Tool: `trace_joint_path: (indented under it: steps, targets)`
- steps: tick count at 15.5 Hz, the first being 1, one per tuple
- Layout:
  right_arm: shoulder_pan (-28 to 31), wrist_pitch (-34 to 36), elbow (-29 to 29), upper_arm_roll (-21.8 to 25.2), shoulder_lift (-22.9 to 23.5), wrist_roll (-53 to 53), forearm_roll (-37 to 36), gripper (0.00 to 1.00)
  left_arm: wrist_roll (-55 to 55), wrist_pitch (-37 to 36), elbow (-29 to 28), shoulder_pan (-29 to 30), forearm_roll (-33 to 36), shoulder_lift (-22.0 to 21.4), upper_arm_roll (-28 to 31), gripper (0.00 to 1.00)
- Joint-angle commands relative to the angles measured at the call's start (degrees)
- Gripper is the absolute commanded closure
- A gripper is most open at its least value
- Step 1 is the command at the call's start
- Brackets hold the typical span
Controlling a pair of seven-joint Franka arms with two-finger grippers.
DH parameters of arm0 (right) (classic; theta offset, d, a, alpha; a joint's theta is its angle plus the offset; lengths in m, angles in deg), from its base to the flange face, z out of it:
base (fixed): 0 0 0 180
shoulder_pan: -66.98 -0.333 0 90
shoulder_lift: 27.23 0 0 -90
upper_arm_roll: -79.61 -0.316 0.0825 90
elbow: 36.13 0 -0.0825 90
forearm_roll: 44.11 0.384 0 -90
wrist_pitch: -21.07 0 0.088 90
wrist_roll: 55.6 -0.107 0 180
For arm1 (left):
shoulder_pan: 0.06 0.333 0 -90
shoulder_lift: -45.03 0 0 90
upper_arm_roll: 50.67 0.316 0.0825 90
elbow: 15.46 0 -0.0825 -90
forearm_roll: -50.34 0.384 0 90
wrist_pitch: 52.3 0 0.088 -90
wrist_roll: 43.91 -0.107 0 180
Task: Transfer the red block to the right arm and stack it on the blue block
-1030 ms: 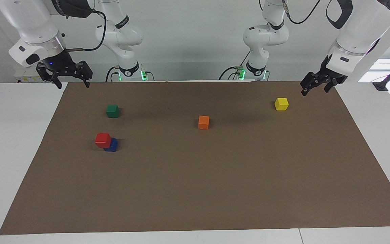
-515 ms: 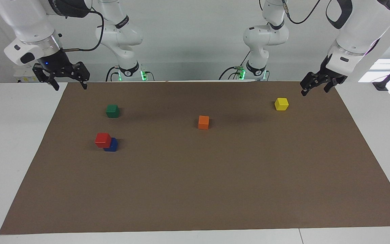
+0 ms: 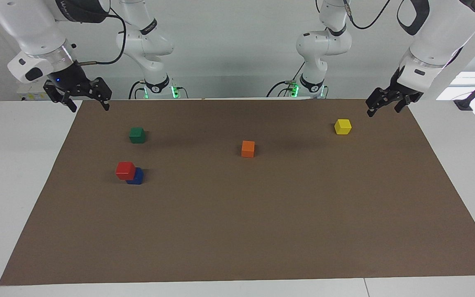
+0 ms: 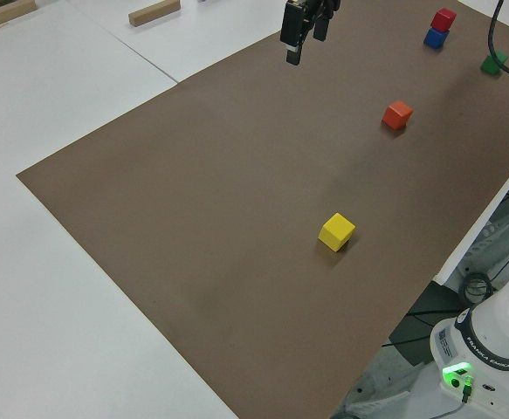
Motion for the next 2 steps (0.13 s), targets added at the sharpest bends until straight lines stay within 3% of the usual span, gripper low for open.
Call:
trace_joint_path:
  steps: [1,2]
  targets:
    - [0.61,-1.22,1.29,-0.25,-0.77,-0.76,0.28,0.00,-0.46,0.69,0.68,0.46,-0.89,0.50,0.07,0.00]
    - [0.61,-1.22,1.29,-0.25,-0.77,-0.76,0.28,0.00,-0.46,0.69,0.59,0.46,-0.89,0.42,0.07,0.00]
